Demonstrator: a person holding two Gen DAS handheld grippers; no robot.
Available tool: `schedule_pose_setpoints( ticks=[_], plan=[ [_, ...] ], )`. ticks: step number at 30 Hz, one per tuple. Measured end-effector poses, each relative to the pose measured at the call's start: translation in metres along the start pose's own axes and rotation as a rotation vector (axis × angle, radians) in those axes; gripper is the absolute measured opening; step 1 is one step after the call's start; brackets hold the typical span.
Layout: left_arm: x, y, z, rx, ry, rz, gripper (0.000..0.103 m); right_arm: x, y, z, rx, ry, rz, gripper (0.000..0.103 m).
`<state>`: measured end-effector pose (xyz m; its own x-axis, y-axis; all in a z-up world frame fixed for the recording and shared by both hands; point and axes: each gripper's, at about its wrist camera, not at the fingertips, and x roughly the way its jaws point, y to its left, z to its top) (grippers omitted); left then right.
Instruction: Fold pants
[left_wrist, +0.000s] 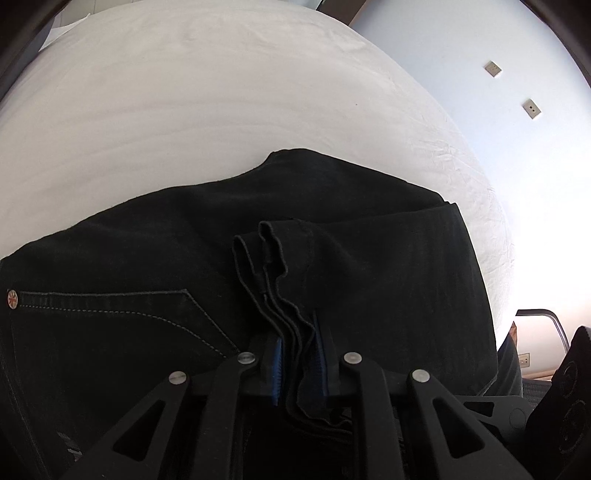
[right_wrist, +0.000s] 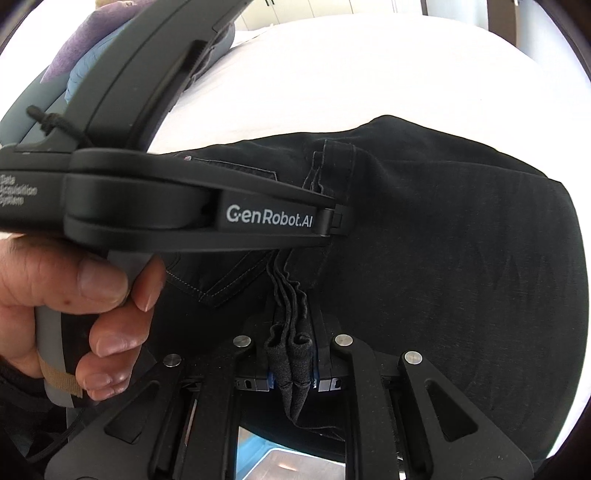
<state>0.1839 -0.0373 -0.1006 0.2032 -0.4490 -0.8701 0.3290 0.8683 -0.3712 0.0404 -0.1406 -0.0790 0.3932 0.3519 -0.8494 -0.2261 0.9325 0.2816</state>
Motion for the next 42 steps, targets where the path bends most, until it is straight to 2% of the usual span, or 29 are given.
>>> schedule_pose_setpoints(
  ticks=[2,4,5,6,8,12,15,18,20,23,24,26,30,32,35,42],
  plan=[
    [-0.006,0.009,0.001,-0.001,-0.008,0.011,0.024,-0.001,0.014,0.006,-0.004,0.013,-0.006,0.017],
    [-0.012,0.011,0.000,-0.010,-0.030,0.034,0.041,-0.003,0.027,0.008,0.005,0.024,0.023,0.021],
    [-0.017,0.015,0.000,-0.019,-0.044,0.055,0.048,-0.004,0.025,0.007,0.014,0.026,0.054,0.031],
    [-0.022,0.020,0.000,-0.031,-0.065,0.077,0.055,-0.008,0.023,0.005,0.027,0.033,0.096,0.051],
    [-0.033,0.029,0.000,-0.062,-0.088,0.099,0.056,-0.020,0.016,0.000,0.056,0.030,0.155,0.067],
    [-0.055,0.031,-0.003,-0.079,-0.156,0.175,0.058,-0.060,-0.012,-0.010,0.109,-0.021,0.283,0.067],
    [-0.065,0.016,-0.012,-0.071,-0.202,0.187,0.058,-0.095,-0.062,-0.009,0.213,-0.096,0.340,0.067],
    [-0.060,-0.008,-0.027,-0.019,-0.205,0.190,0.058,-0.115,-0.118,-0.004,0.353,-0.135,0.418,0.065],
    [-0.047,-0.022,-0.042,0.016,-0.173,0.209,0.058,-0.114,-0.157,0.008,0.419,-0.121,0.469,0.060],
    [-0.021,-0.032,-0.061,0.027,-0.099,0.222,0.058,-0.107,-0.195,0.025,0.463,-0.114,0.551,0.060],
    [-0.016,-0.034,-0.069,0.044,-0.099,0.250,0.058,-0.103,-0.204,0.034,0.469,-0.113,0.565,0.060],
    [-0.014,-0.041,-0.079,0.093,-0.120,0.294,0.061,-0.086,-0.219,0.046,0.484,-0.088,0.581,0.060],
    [-0.015,-0.033,-0.078,0.049,-0.111,0.263,0.062,-0.047,-0.249,0.054,0.511,-0.012,0.553,0.057],
    [-0.013,-0.034,-0.077,0.051,-0.103,0.268,0.062,-0.032,-0.254,0.042,0.533,0.008,0.542,0.054],
    [-0.012,-0.034,-0.076,0.052,-0.106,0.277,0.062,-0.021,-0.242,0.023,0.512,0.006,0.574,0.054],
    [-0.009,-0.032,-0.078,0.037,-0.113,0.259,0.063,-0.059,-0.198,-0.074,0.450,0.102,0.678,0.054]
  ],
)
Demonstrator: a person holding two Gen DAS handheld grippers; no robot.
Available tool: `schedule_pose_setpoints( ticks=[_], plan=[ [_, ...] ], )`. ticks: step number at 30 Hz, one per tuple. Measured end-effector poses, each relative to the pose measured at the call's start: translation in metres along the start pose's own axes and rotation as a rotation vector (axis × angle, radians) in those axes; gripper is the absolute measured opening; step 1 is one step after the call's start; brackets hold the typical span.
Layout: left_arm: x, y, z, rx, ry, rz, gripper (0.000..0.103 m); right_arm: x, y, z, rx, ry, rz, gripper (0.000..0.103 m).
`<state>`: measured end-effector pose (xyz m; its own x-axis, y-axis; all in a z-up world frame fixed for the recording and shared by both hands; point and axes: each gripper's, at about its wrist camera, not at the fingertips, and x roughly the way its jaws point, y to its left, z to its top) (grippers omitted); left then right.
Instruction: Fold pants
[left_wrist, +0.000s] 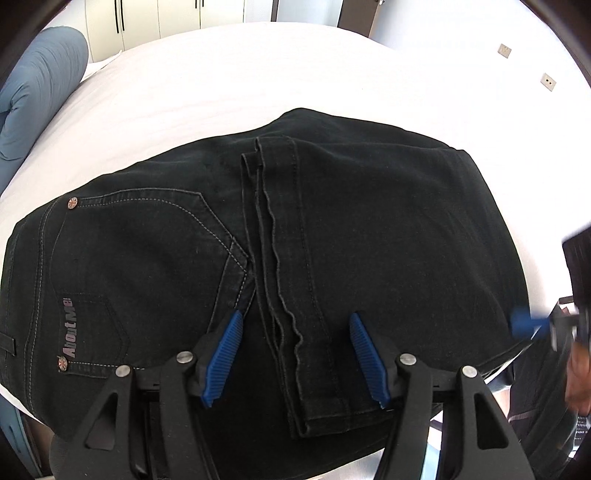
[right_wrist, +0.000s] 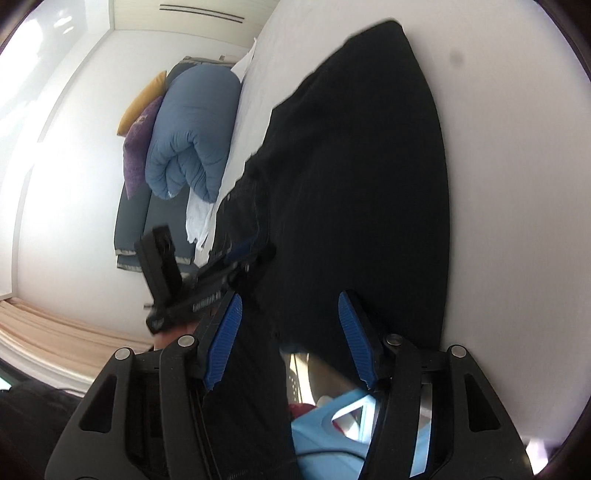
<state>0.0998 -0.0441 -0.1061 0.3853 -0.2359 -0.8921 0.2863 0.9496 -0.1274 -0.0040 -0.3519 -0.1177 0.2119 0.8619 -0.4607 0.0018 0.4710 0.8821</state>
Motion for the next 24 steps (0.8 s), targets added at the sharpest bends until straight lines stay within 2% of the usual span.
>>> schedule_pose_setpoints(
  ticks=[1,3,4,6,8,10,13,16,17,18,19,20,22,24],
  plan=[
    [0.000,0.002,0.000,-0.003,-0.001,-0.002,0.063,-0.003,0.003,-0.016,-0.002,0.035,-0.004,0.054],
    [-0.002,0.004,-0.001,-0.003,-0.004,-0.002,0.064,-0.001,0.008,-0.040,-0.026,0.112,-0.086,0.055],
    [-0.001,0.006,-0.002,-0.005,-0.006,-0.002,0.064,-0.004,0.011,-0.046,-0.039,0.106,-0.097,0.055],
    [-0.001,0.006,-0.003,-0.007,-0.009,-0.002,0.064,-0.020,0.024,-0.043,-0.043,0.033,-0.001,0.055],
    [-0.003,0.006,-0.003,-0.009,-0.010,0.002,0.064,-0.037,0.043,-0.021,-0.088,-0.074,0.052,0.055],
    [-0.006,0.004,-0.003,-0.011,-0.009,0.003,0.065,-0.043,0.055,0.009,-0.108,-0.139,0.088,0.055],
    [-0.008,0.005,-0.003,-0.019,-0.009,0.000,0.064,-0.025,0.058,0.055,-0.101,-0.148,0.113,0.055],
    [-0.009,0.006,-0.003,-0.029,-0.015,-0.003,0.065,0.008,0.044,0.084,-0.031,-0.113,0.054,0.059],
    [-0.010,0.007,-0.003,-0.034,-0.020,-0.008,0.065,0.022,0.035,0.091,0.001,-0.086,0.003,0.066],
    [-0.012,0.009,-0.004,-0.044,-0.027,-0.018,0.065,0.037,0.020,0.096,0.049,-0.046,-0.092,0.062],
    [-0.015,0.013,-0.005,-0.062,-0.027,-0.032,0.065,0.044,0.012,0.101,0.058,-0.041,-0.134,0.059],
    [-0.020,0.017,-0.007,-0.084,-0.029,-0.049,0.065,0.042,0.017,0.100,0.020,-0.080,-0.136,0.060],
    [-0.032,0.032,-0.013,-0.145,-0.054,-0.069,0.069,0.047,0.026,0.102,0.001,-0.092,-0.148,0.060],
    [-0.047,0.050,-0.020,-0.212,-0.091,-0.047,0.072,0.047,0.028,0.101,-0.023,-0.106,-0.154,0.060]
  ],
)
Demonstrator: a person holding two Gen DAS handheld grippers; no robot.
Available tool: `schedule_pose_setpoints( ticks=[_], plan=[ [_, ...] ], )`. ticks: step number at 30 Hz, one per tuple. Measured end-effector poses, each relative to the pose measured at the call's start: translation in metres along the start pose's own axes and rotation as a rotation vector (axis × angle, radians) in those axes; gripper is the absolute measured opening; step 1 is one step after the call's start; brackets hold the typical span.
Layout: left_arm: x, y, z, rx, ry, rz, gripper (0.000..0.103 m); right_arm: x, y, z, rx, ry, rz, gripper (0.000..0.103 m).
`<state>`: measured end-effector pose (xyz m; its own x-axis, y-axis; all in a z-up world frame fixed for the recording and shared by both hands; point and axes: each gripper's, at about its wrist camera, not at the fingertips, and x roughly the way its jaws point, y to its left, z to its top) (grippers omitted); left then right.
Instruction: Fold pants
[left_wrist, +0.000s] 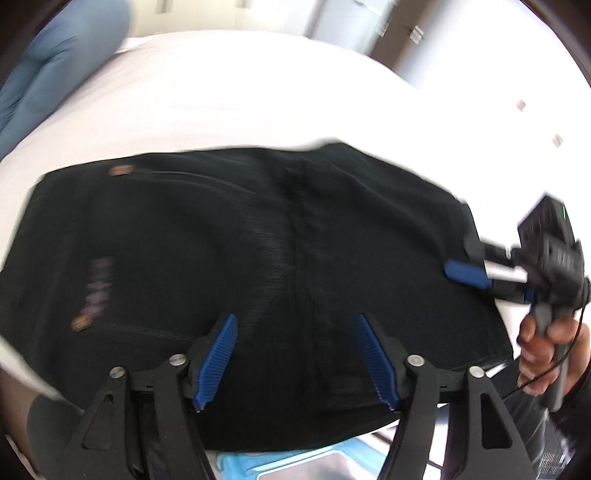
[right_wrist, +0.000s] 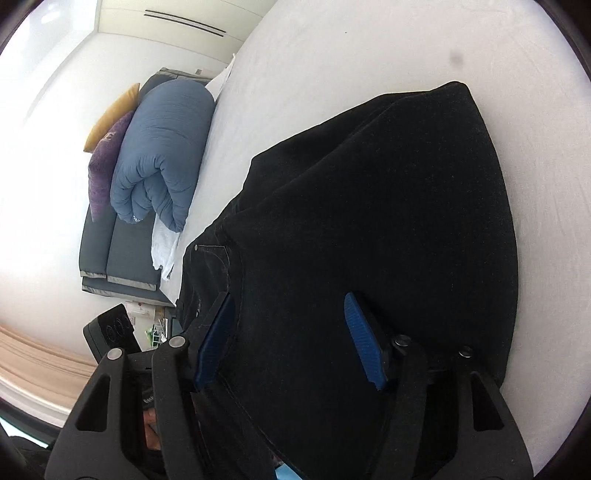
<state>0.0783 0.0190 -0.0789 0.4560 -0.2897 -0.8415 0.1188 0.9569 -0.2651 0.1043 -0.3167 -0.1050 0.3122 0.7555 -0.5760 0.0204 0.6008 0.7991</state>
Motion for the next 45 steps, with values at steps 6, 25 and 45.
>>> schedule_pose_setpoints(
  ticks=[6,25,45],
  plan=[
    [-0.064,0.104,-0.015,-0.378,-0.188,-0.018,0.097,0.008,0.004,0.004,-0.015,-0.008,-0.053,0.061],
    [-0.051,0.251,-0.064,-1.018,-0.296,-0.303,0.094,-0.004,-0.008,-0.002,0.043,-0.021,-0.045,0.061],
    [-0.051,0.259,-0.060,-0.995,-0.265,-0.252,0.093,0.156,0.084,0.012,-0.021,0.333,-0.122,0.059]
  ],
)
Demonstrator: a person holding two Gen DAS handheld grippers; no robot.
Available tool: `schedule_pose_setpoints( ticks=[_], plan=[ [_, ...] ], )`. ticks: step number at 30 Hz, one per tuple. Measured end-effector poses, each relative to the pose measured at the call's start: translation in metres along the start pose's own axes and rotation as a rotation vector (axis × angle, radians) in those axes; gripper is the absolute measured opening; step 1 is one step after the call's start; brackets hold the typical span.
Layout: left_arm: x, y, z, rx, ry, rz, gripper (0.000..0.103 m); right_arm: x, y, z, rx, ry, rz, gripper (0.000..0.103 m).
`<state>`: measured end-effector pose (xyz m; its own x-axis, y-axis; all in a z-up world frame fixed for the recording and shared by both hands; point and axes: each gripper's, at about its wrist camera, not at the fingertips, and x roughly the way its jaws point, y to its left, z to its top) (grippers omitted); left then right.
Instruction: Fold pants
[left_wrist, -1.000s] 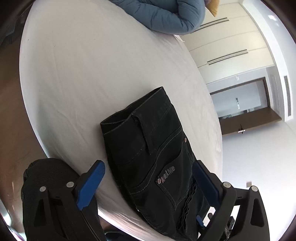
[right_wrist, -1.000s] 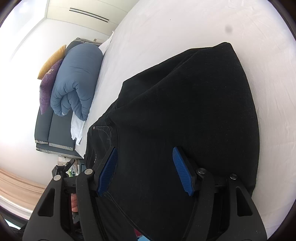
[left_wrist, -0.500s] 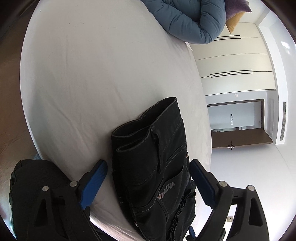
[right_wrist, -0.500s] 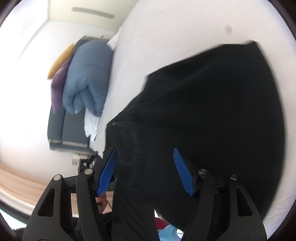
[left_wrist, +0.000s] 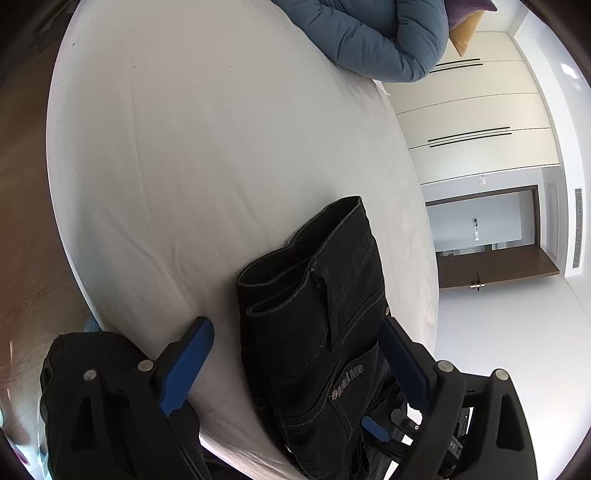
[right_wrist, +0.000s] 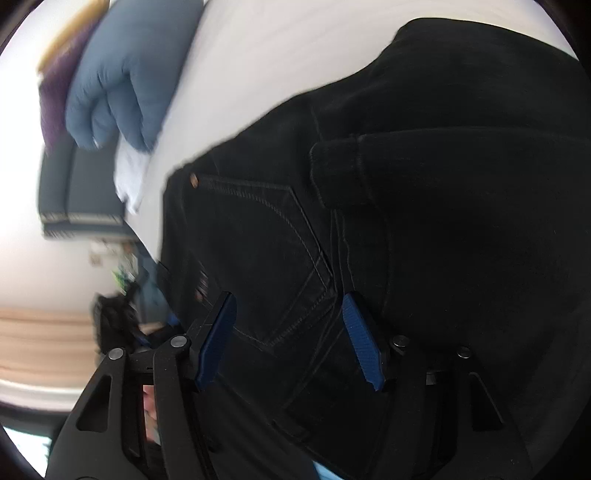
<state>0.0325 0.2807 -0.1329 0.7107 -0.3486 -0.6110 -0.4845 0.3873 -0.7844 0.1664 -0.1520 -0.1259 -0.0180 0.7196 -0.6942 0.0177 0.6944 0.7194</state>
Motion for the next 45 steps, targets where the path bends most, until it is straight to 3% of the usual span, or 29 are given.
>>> schedule_pose_setpoints(
  ticks=[4,9,12,14,19,22,30,36,45],
  plan=[
    [0.009,-0.010,0.001,0.027,0.010,0.015,0.102,-0.003,-0.009,-0.006,0.010,-0.033,0.052,0.059],
    [0.020,-0.022,-0.001,0.052,0.034,0.020,0.101,-0.005,-0.019,-0.006,0.049,-0.043,0.105,0.059],
    [0.025,-0.028,-0.003,0.054,0.043,0.034,0.094,-0.014,-0.026,0.000,0.055,-0.043,0.118,0.059],
    [0.025,-0.027,-0.003,0.041,0.038,0.028,0.086,-0.015,-0.028,0.001,0.061,-0.044,0.124,0.059],
    [0.020,-0.011,0.002,-0.011,0.032,0.016,0.037,-0.015,-0.026,0.001,0.068,-0.048,0.121,0.059],
    [0.018,-0.005,0.001,-0.045,0.021,-0.002,0.030,-0.017,-0.027,0.000,0.065,-0.052,0.120,0.059],
    [0.008,-0.021,-0.005,0.028,-0.035,0.008,0.020,-0.016,-0.025,-0.001,0.081,-0.058,0.118,0.059],
    [-0.003,-0.058,-0.014,0.182,-0.079,0.043,0.017,-0.016,-0.026,-0.001,0.085,-0.060,0.103,0.059],
    [-0.015,-0.166,-0.071,0.600,-0.115,0.036,0.016,-0.015,-0.028,-0.003,0.087,-0.099,0.097,0.059]
  ],
)
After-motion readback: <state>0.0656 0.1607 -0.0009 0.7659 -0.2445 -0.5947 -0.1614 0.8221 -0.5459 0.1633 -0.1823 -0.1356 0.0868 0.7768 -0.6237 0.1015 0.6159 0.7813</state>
